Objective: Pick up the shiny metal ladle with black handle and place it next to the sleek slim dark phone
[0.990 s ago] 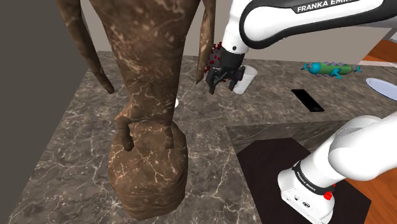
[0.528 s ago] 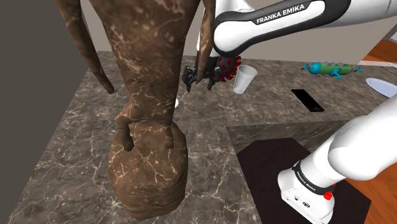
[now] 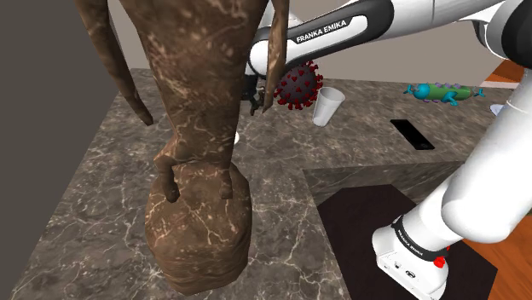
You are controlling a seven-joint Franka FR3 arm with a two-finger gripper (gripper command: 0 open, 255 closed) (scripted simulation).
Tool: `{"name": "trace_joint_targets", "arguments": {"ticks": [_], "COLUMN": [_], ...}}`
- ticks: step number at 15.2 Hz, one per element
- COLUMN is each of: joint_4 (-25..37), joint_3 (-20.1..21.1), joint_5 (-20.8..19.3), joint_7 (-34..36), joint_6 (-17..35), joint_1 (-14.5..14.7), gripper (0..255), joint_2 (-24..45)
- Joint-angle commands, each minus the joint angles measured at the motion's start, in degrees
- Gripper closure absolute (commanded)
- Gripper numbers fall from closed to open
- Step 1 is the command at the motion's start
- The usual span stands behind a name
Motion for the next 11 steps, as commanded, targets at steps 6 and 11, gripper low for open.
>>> {"name": "trace_joint_targets", "arguments": {"ticks": [6, 11], "joint_4": [9.0, 8.8], "joint_3": [-2.2, -2.7], "joint_5": [-5.5, -6.5], "joint_7": [7.2, 7.8], "joint_6": [2.2, 4.6], "joint_1": [3.2, 3.6], "gripper": [0, 0], "joint_2": [9.9, 12.2]}}
